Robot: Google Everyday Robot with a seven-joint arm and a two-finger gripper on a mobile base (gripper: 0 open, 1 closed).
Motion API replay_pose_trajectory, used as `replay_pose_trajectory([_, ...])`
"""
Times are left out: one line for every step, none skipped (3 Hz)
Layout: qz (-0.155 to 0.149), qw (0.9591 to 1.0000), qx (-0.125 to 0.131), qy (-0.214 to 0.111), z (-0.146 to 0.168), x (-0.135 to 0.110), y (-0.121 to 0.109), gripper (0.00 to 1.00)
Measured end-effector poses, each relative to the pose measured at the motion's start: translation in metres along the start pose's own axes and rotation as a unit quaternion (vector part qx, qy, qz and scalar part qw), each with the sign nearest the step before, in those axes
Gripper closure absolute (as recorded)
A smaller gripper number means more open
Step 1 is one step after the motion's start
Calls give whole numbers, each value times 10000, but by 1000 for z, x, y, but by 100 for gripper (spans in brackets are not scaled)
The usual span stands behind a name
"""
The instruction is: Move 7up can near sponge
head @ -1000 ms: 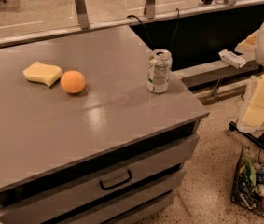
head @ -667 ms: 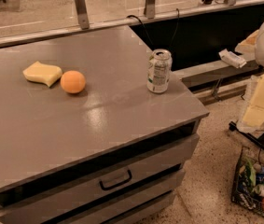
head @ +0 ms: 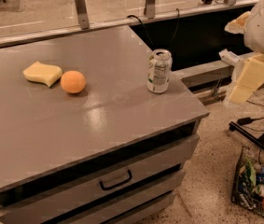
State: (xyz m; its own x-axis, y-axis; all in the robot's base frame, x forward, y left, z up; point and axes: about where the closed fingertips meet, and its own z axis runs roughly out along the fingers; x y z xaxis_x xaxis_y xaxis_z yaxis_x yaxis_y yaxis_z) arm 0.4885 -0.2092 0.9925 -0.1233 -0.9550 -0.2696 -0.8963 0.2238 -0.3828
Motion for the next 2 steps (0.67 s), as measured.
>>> replay_pose_trajectory([-52,9990,185,-400,13,-13,-38,0])
replay_pose_trajectory([0,9953,224,-945,30,-28,-71,0])
